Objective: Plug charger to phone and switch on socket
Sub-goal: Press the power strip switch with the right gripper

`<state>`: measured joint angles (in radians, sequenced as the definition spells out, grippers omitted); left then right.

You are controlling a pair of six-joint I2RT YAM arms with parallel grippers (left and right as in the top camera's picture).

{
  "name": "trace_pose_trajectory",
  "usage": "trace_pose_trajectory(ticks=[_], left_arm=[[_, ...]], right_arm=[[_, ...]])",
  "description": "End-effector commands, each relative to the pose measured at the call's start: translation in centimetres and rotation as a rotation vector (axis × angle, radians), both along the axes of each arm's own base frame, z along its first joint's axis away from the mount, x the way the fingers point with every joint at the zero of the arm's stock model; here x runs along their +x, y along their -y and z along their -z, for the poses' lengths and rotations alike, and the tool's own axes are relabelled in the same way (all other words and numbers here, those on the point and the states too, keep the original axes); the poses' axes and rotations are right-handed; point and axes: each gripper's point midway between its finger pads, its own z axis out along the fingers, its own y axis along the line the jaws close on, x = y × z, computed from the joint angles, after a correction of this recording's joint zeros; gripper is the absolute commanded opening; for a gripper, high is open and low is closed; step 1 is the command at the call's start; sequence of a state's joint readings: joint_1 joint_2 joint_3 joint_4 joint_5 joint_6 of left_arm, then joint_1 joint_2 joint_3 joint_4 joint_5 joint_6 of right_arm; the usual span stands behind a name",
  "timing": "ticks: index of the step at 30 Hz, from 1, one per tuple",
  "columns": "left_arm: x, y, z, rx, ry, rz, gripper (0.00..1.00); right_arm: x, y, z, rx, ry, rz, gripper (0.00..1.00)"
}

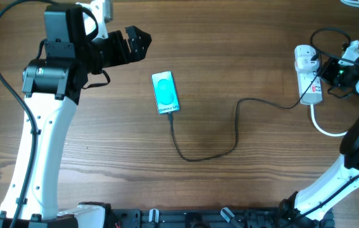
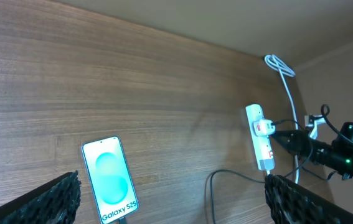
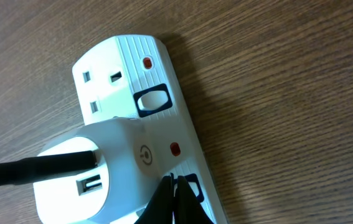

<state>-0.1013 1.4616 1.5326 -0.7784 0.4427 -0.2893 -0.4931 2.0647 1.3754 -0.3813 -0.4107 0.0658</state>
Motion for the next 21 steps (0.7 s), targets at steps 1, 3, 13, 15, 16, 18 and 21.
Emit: trace_pose_trajectory(ticks=[1,3,13,15,16,18,21], left_arm=[[0.2,-0.2,-0.2,0.002,0.012,0.007,1.0],[0.2,-0.2,-0.2,0.002,0.012,0.007,1.0],[0.2,-0.2,-0.2,0.002,0.012,0.007,1.0],[0.2,-0.2,-0.2,0.002,0.012,0.007,1.0],[0.2,-0.2,-0.2,0.002,0.012,0.007,1.0],[0.2,-0.2,-0.2,0.002,0.012,0.007,1.0],[0.2,-0.2,-0.2,0.002,0.011,0.007,1.0]], right_arm=[[0.2,-0.6,1.1,-0.012,-0.026,-0.019,0.05],[0.2,-0.7,1.2,-0.01,-0.027,-0.02,0.05],[-0.7,-1.6,3.7,0.049,-0.095,-0.013,0.05],[-1.0,-2.0,4.1,0.057,-0.114,-0.019,0.04],[-1.1,-2.3,4.3,0.059,-0.121,-0.025,0.05],[-1.3,-2.8,4.4,0.064,-0.134,-0.036,0.05],[-1.6,-3.7,4.6,0.073,-0.159,-0.052,0.05]])
